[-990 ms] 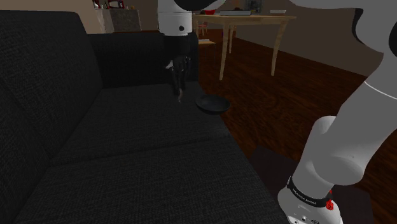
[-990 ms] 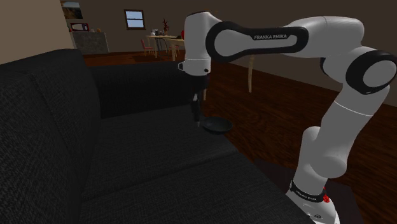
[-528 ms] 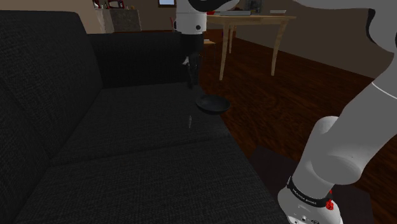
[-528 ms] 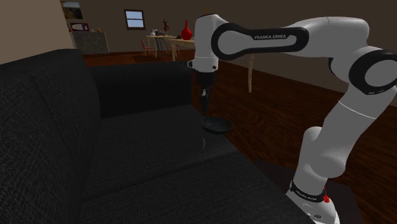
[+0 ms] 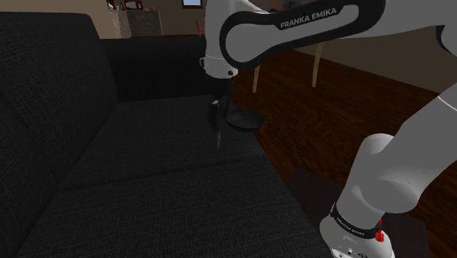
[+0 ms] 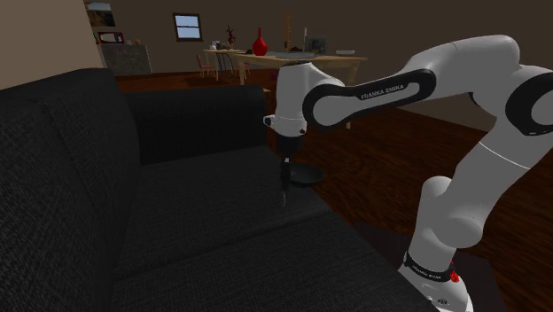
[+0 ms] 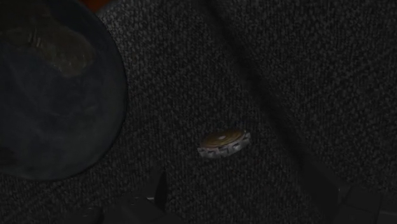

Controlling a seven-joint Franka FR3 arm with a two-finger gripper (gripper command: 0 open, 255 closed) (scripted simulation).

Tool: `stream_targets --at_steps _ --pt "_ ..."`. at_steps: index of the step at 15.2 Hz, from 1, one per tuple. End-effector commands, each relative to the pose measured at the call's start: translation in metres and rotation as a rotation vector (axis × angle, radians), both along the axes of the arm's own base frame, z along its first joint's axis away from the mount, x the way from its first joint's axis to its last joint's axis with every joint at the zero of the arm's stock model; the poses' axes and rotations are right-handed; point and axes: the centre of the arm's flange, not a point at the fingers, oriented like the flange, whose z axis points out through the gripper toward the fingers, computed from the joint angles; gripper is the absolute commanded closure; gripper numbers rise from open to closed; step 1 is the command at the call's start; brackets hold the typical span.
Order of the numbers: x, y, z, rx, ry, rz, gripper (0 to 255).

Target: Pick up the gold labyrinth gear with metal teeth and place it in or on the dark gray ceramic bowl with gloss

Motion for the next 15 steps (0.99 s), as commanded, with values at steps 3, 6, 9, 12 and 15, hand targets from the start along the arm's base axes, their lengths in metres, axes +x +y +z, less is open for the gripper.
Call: stream_targets --at_steps 3,6,9,12,15 --pt "0.0 0.002 -0.03 -0.001 -0.012 0.01 0" --pt "0.001 0.002 -0.046 -0.001 -0.012 0.01 0" --pt "0.002 0.002 -0.054 -0.001 -0.012 0.01 0" --pt "0.002 0.002 -0.054 -0.001 -0.012 0.01 0" --pt "0.002 0.002 -0.054 -0.001 -0.012 0.01 0"
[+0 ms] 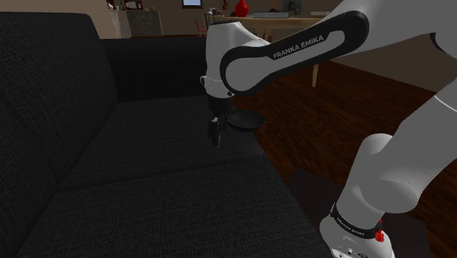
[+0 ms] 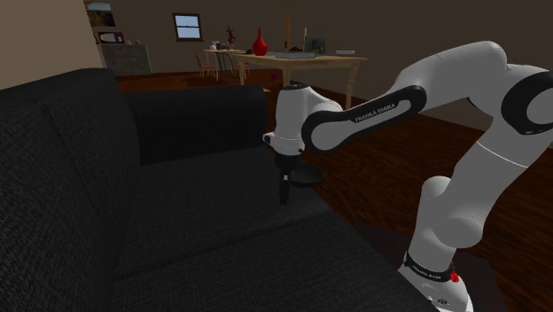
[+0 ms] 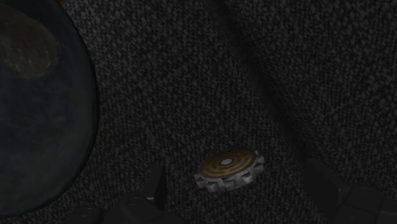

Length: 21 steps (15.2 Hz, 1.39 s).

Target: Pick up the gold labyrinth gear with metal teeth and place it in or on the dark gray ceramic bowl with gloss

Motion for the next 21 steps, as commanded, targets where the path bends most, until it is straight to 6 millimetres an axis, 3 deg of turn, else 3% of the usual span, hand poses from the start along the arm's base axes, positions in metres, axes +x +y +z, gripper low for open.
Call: stream_targets --at_steps 1,2,11,21 --pt "0.0 0.0 0.0 0.0 0.0 0.0 0" --pt "0.0 0.0 0.0 0.0 0.0 0.0 255" --pt "0.0 0.0 0.0 0.0 0.0 0.0 255" --pt "0.0 0.0 0.053 0.0 0.0 0.0 255"
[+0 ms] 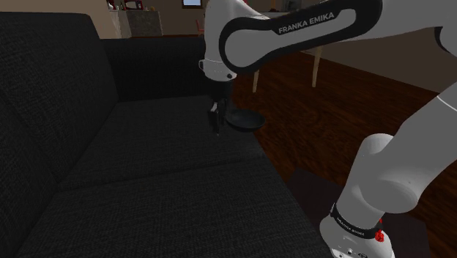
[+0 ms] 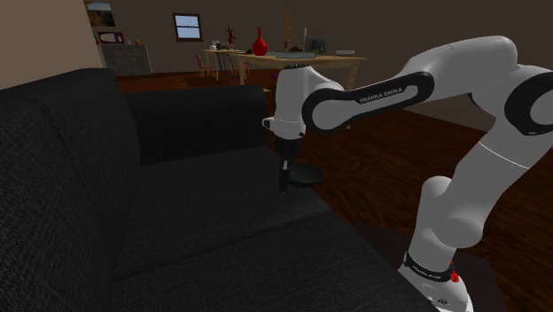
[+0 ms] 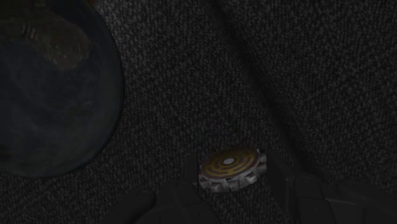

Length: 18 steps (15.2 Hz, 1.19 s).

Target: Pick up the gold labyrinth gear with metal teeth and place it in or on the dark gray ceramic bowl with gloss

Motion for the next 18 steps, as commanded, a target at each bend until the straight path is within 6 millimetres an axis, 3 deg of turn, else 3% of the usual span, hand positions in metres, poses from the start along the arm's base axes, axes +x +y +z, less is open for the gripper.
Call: stream_targets --at_steps 1,13,18 --pt "-0.001 0.0 0.011 0.0 0.0 0.0 255" --pt "-0.001 0.0 0.07 0.0 0.0 0.0 255" --pt "0.001 -0.066 0.078 0.0 0.0 0.0 255"
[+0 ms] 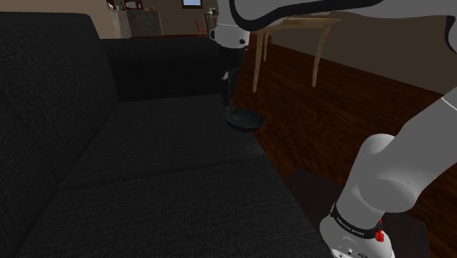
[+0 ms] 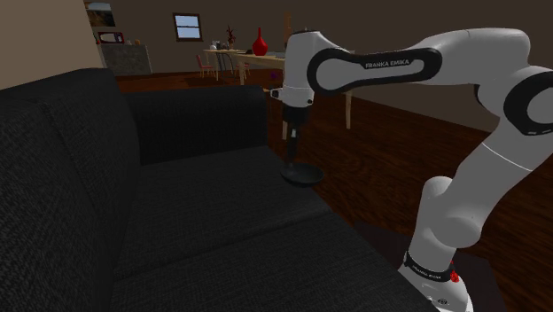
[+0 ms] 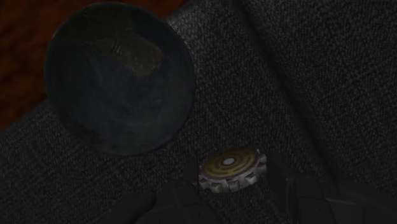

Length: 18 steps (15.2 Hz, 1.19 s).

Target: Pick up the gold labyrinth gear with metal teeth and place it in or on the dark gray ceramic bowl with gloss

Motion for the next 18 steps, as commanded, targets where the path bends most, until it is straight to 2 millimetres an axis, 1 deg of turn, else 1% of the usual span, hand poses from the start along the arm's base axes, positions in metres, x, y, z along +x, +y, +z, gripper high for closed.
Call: stream_targets --at_steps 1,7,8,18 --pt "0.001 -0.024 0.005 0.0 0.0 0.001 255" --pt "0.003 -0.103 0.014 0.0 0.0 0.001 255" --pt "0.004 -0.119 0.016 0.0 0.0 0.001 255" --pt "0.004 -0.119 -0.037 0.0 0.0 0.001 255"
